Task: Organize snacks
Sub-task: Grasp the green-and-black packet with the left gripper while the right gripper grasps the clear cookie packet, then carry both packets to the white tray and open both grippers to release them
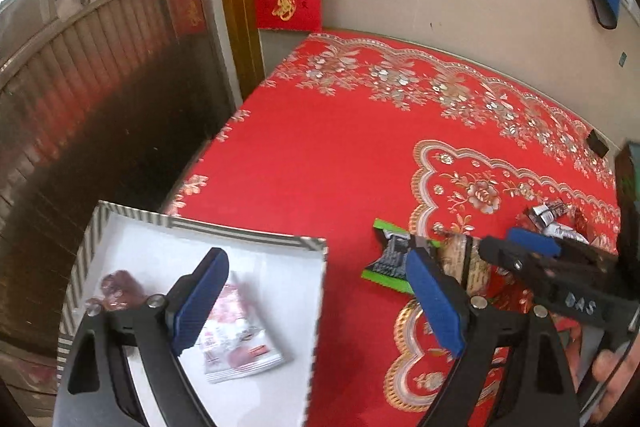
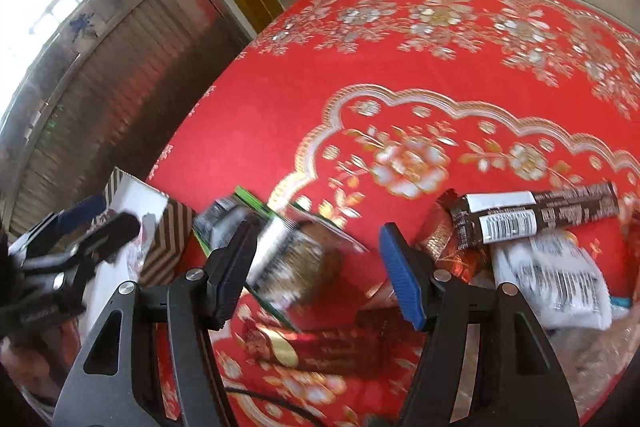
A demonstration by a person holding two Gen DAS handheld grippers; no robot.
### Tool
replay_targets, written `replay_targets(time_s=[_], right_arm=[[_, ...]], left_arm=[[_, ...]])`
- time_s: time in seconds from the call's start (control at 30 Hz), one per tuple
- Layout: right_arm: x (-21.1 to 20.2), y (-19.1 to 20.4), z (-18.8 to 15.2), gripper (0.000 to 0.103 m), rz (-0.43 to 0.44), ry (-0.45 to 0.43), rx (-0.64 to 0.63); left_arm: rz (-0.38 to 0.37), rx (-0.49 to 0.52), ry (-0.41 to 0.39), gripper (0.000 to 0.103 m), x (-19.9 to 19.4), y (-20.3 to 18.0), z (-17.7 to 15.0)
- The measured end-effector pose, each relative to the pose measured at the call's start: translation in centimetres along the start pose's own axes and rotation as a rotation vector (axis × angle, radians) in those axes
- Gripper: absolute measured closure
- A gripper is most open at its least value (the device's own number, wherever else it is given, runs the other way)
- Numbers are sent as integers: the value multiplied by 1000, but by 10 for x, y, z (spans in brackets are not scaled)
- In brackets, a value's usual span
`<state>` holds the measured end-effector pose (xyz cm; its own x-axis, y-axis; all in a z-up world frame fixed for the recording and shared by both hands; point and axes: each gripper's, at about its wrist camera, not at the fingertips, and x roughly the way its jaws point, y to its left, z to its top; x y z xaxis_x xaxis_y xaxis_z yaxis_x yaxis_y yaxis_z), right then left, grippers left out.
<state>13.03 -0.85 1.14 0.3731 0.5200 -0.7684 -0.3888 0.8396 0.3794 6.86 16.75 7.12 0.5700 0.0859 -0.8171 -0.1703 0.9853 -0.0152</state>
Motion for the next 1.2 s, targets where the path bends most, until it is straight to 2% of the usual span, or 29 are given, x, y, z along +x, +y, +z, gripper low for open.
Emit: replay_targets(time_s=[0.13, 0.23, 0.43, 0.57, 0.6, 0.67, 0.7, 0.83, 0.87, 1.0, 1.2], right_arm=[[-15, -18, -7, 39, -24, -7, 23], [-27, -24, -11, 39, 20, -30, 55], [-37, -20, -21, 39, 46, -40, 77], [-41, -21, -23, 39, 75, -56, 98], [-41, -20, -24, 39, 80, -56, 95], [-41, -16, -26, 39, 81, -53, 86], [-41, -14, -26, 39, 83, -52, 84], [-38, -7, -26, 39, 89, -44, 83], [-38, -6, -25, 39, 88, -42, 87], [-34, -3, -22, 39, 102, -37, 111], [-22, 2, -21, 39, 53, -7, 126]], left_arm=[[-3, 44, 16, 11, 9, -16, 7], [-40, 76, 55, 11, 20, -25, 12], [-71, 158, 111, 11, 37, -44, 19], [-96, 178, 156, 12, 53, -52, 21], [-101, 179, 168, 14, 58, -53, 20], [-106, 194, 192, 23, 64, -54, 18], [-118, 197, 192, 24, 65, -53, 17], [-126, 220, 215, 49, 67, -50, 16], [-127, 230, 224, 52, 69, -50, 16], [-141, 246, 218, 54, 70, -50, 12], [-145, 235, 185, 59, 71, -49, 17]])
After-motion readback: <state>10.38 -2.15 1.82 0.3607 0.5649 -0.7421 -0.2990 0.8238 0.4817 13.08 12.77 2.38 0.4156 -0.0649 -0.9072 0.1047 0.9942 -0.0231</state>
